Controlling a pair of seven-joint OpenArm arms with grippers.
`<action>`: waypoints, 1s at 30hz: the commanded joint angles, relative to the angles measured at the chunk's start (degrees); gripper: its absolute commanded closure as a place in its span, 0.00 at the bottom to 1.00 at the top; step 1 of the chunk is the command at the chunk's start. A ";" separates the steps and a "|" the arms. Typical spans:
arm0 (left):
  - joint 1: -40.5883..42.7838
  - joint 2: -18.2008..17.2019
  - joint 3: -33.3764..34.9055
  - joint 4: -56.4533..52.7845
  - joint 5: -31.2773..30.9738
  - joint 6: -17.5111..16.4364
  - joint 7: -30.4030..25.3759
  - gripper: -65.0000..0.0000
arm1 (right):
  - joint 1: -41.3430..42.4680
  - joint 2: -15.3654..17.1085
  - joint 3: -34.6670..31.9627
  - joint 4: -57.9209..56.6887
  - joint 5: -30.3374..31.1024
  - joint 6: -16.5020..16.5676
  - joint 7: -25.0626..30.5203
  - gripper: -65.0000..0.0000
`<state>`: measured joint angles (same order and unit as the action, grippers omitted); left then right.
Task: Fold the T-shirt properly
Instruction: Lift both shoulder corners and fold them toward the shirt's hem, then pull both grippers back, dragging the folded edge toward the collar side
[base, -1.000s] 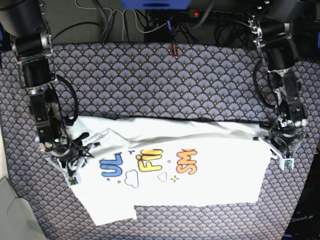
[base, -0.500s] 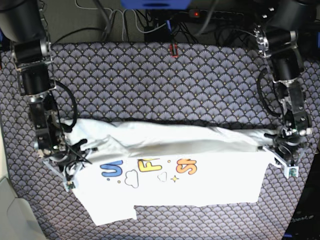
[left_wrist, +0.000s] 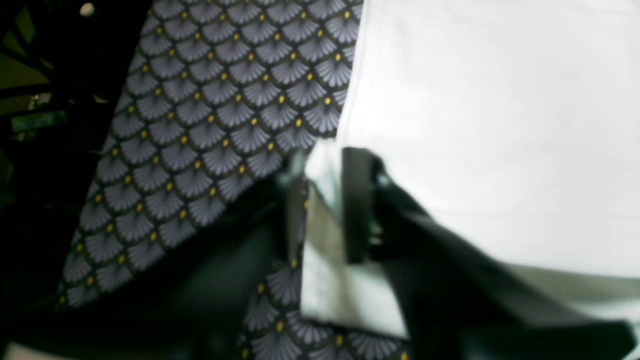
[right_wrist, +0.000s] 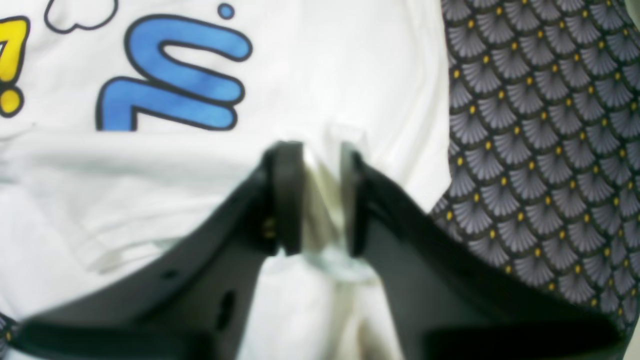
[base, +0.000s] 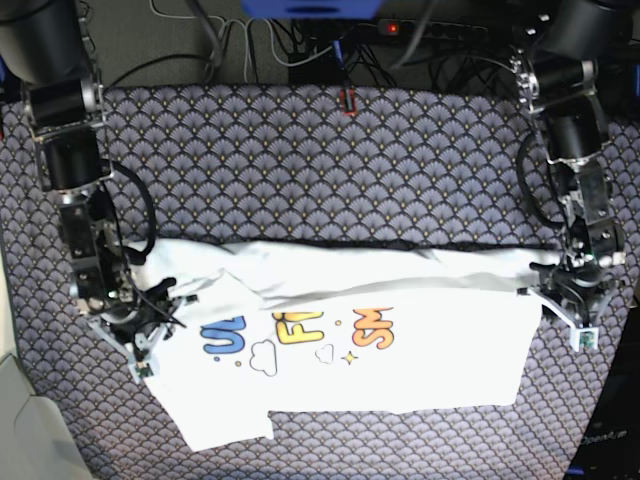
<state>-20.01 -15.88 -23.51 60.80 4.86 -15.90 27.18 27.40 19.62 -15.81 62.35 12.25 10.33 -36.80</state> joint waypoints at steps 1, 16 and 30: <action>-1.48 -0.96 -0.10 1.05 -0.34 0.21 -1.29 0.59 | 1.75 0.21 0.30 0.91 -0.07 2.02 0.97 0.67; 6.08 0.01 -4.14 7.47 -2.09 0.12 -0.94 0.37 | -6.34 3.90 1.88 12.16 -0.16 4.40 0.97 0.51; 11.17 0.45 -3.88 7.73 -9.65 0.56 -1.46 0.37 | -15.93 3.99 12.08 19.98 -0.16 4.31 1.15 0.45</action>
<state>-8.14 -14.46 -27.18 67.51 -4.56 -15.44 26.72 10.68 22.74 -4.16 81.34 11.94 14.79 -36.58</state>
